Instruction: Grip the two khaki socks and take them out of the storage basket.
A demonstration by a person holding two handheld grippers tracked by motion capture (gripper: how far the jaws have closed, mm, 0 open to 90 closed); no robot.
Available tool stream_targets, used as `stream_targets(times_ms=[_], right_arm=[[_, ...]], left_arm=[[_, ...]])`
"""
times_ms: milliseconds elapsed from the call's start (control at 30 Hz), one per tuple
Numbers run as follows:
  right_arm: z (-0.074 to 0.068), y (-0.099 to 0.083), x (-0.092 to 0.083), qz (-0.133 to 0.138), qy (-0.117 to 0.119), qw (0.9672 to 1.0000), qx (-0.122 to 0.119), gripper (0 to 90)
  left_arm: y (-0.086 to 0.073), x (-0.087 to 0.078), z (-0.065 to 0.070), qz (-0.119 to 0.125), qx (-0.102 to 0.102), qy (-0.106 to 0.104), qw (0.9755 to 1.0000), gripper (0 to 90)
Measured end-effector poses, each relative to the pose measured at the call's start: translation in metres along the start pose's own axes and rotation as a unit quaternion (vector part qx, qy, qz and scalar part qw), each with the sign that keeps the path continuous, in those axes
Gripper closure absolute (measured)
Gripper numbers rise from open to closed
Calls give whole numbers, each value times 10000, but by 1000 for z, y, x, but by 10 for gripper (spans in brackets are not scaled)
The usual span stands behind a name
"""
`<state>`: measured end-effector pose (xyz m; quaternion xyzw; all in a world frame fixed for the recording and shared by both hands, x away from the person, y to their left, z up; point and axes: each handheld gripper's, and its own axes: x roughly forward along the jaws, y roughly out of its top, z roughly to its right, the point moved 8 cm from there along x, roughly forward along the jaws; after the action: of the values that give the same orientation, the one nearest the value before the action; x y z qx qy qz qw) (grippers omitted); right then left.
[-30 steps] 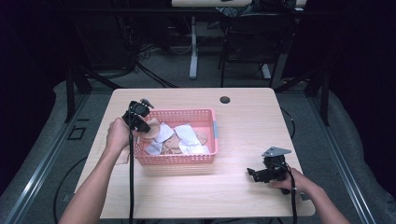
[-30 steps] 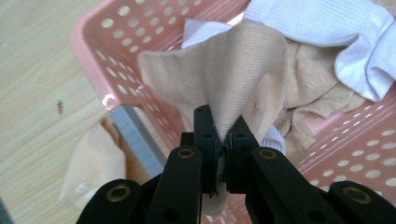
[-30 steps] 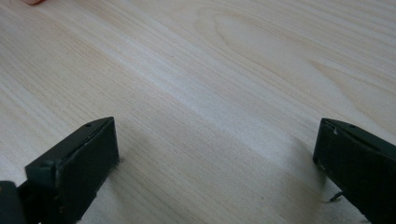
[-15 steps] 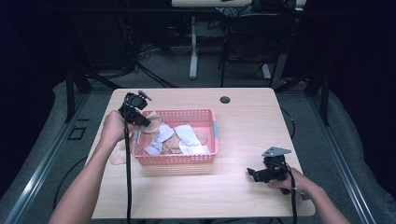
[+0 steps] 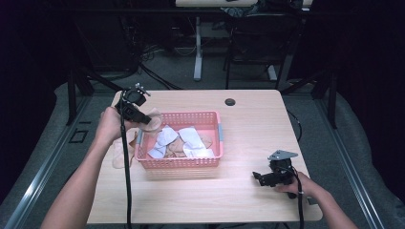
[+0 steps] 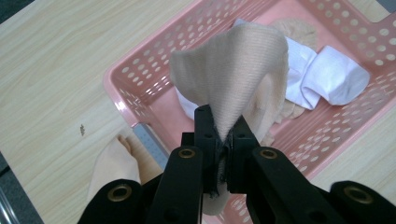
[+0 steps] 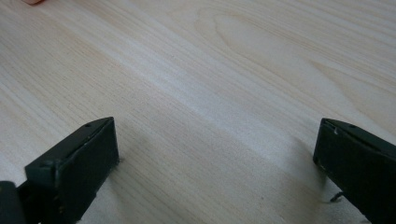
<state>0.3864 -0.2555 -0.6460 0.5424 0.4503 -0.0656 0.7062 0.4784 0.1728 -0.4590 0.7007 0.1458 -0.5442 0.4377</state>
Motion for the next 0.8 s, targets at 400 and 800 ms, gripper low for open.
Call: stream_targets(times_ms=[400, 800], right_arm=[[0, 0, 0, -3, 38, 10000, 15, 0], [0, 0, 0, 4, 0, 10000, 9, 0]], left_arm=[[4, -21, -13, 175, -132, 129, 9997, 861], [-9, -41, -32, 213, -298, 400, 9985, 861]])
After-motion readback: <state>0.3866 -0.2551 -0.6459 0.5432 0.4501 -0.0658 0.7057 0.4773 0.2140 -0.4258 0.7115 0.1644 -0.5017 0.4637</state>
